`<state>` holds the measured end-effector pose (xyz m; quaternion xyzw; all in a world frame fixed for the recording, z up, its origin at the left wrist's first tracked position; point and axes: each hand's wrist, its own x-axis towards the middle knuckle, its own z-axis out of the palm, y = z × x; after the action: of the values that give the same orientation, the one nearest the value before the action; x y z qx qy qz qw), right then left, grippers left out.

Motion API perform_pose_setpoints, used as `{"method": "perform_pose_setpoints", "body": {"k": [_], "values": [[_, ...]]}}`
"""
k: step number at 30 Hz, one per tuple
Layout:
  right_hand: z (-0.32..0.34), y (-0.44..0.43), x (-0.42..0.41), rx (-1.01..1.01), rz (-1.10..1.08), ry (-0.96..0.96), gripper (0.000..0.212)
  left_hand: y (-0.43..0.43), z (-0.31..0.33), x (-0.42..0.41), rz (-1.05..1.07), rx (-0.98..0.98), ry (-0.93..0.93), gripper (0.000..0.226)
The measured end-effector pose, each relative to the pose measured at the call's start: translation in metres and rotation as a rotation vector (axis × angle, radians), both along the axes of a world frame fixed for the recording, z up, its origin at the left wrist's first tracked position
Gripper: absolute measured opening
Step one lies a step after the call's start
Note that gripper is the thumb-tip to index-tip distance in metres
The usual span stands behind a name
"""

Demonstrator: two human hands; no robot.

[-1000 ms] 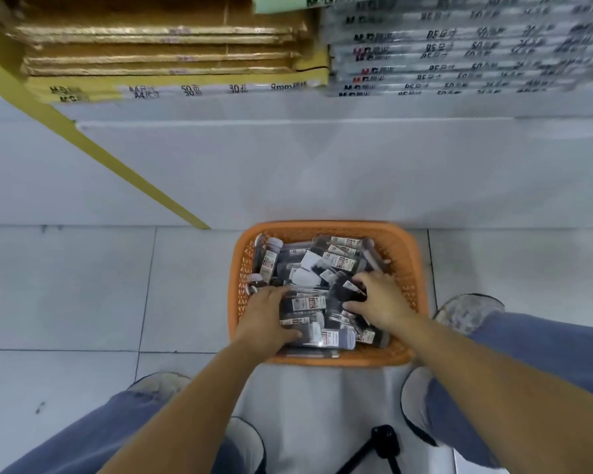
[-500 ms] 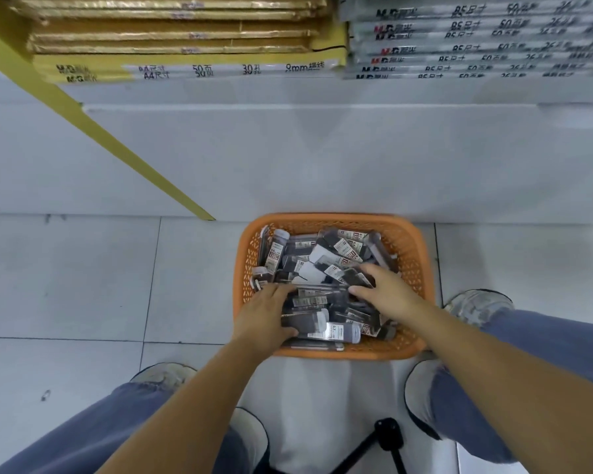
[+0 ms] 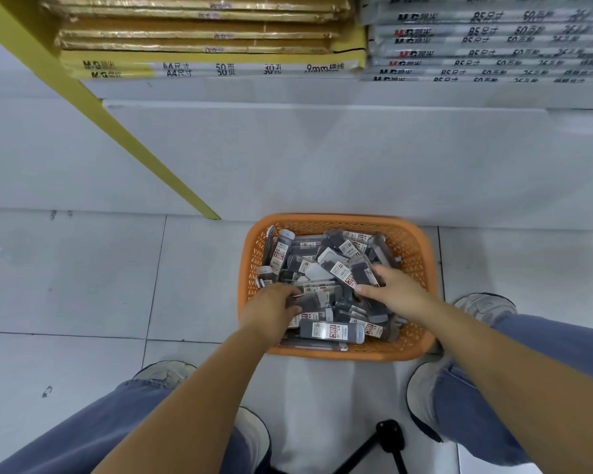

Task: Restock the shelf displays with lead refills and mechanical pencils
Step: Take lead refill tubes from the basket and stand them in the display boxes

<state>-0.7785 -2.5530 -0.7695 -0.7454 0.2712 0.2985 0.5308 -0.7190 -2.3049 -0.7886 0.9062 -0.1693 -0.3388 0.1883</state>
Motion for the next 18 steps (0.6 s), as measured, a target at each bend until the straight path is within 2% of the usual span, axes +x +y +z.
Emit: {"method": "perform_pose_setpoints", "body": {"k": [3, 5, 8, 11, 14, 18], "values": [[0.001, 0.004, -0.002, 0.023, -0.032, 0.009, 0.042, 0.0, 0.002, 0.001, 0.069, -0.04, 0.094, 0.014], [0.007, 0.007, -0.001, 0.06, -0.052, 0.005, 0.041, 0.003, 0.005, 0.0, 0.207, -0.115, 0.195, 0.013], [0.023, 0.011, 0.004, 0.127, -0.073, -0.028, 0.039, 0.006, 0.019, -0.002, 0.497, -0.317, 0.378, 0.011], [0.043, 0.018, 0.008, 0.175, -0.066, -0.092, 0.035, 0.001, 0.042, 0.001, 0.684, -0.573, 0.602, 0.019], [0.072, 0.03, 0.009, 0.174, -0.017, -0.193, 0.037, -0.009, 0.076, 0.005, 0.727, -0.825, 0.721, 0.018], [0.122, 0.035, 0.012, 0.058, 0.057, -0.336, 0.03, -0.013, 0.131, 0.011, 0.67, -0.91, 0.654, 0.033]]}}
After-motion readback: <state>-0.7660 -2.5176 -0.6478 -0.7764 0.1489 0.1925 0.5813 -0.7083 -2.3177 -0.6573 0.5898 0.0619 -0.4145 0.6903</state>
